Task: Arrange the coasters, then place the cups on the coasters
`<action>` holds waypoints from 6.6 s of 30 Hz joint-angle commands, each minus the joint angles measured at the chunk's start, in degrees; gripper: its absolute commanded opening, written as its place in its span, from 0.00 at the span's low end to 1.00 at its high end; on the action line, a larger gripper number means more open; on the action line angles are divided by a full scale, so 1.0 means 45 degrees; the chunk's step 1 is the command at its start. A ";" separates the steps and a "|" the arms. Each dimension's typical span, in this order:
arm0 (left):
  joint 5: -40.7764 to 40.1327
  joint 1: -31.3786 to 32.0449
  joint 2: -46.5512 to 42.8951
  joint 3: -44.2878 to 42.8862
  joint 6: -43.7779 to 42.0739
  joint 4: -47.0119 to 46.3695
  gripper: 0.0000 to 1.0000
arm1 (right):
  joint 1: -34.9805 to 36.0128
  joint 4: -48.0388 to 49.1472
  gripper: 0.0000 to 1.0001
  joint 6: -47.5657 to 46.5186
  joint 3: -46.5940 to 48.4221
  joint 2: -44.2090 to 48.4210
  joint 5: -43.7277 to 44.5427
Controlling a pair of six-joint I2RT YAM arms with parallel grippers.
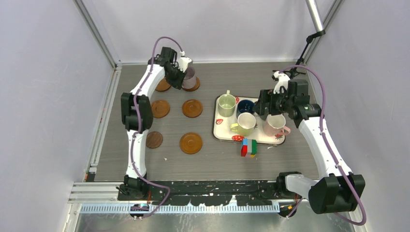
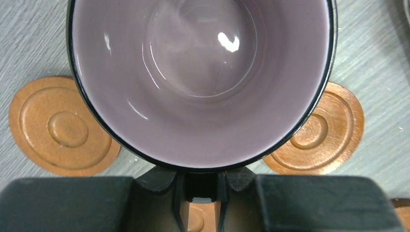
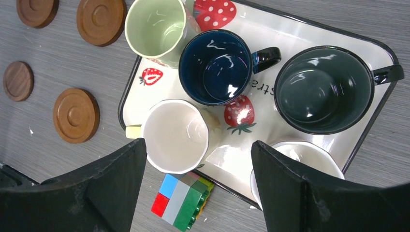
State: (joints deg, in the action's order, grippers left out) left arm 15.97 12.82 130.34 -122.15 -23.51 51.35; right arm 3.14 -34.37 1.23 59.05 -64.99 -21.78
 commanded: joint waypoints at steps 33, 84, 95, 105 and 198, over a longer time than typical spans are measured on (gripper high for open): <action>-0.0158 -0.0045 0.2424 -0.3387 0.0828 -0.0030 0.06 | -0.0055 0.0216 0.84 -0.0201 0.0199 -0.0249 -0.0370; 0.3246 0.1833 -0.5187 0.2764 -0.0057 0.0975 0.70 | -0.0056 0.0294 0.84 -0.0015 0.0251 0.0007 -0.0285; 0.2723 0.5730 -0.4934 0.4482 0.1215 -0.0401 0.66 | -0.1039 0.0203 0.86 0.0480 0.0870 0.0107 0.2551; 0.1181 0.7829 -0.3797 0.4804 0.2375 -0.2085 0.65 | -0.3018 -0.0120 0.87 0.1157 0.1494 -0.0008 0.1357; 0.1623 -0.3871 0.0058 -0.1420 -0.0882 0.0019 0.03 | -0.3655 -0.0155 0.86 0.0837 0.0999 -0.1296 -0.0571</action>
State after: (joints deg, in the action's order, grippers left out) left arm 21.45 -4.89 131.92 -126.58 -26.20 57.19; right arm -12.99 -35.79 5.74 63.72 -70.54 -23.68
